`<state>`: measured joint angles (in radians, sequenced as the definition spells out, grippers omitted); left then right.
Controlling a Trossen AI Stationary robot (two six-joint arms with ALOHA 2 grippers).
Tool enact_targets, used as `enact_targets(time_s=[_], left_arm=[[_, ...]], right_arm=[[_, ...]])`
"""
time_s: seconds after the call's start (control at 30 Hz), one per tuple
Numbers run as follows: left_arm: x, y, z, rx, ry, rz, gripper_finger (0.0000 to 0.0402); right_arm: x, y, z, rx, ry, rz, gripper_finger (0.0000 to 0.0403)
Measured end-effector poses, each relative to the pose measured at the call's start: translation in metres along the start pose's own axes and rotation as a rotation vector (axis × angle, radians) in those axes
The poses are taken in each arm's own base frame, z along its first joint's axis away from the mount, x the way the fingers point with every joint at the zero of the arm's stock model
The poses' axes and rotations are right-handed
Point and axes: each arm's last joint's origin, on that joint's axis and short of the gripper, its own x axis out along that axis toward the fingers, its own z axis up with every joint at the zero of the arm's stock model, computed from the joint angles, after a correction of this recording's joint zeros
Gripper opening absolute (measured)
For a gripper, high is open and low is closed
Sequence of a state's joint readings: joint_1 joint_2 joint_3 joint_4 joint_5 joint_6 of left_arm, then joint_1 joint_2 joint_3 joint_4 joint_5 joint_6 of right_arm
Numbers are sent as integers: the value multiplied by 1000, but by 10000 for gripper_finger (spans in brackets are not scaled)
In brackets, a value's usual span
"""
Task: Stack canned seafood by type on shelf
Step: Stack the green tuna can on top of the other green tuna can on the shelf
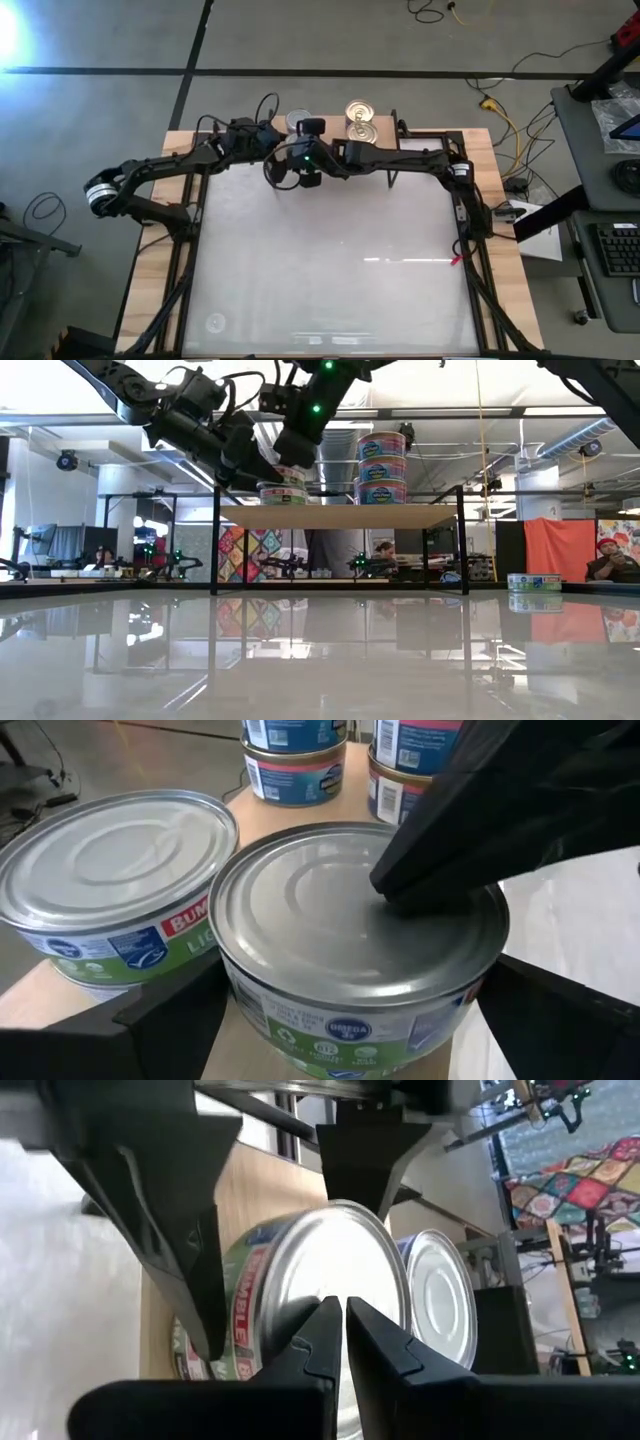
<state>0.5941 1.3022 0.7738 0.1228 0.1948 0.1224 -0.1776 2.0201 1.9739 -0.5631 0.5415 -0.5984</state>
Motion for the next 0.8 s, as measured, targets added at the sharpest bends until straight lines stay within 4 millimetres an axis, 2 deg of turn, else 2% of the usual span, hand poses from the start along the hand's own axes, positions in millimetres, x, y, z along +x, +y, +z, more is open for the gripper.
enact_targets(time_s=[0.8], left_arm=[[-1, 0, -1, 28, 13, 0, 397]], right_arm=[[4, 2, -7, -46, 38, 7, 12]])
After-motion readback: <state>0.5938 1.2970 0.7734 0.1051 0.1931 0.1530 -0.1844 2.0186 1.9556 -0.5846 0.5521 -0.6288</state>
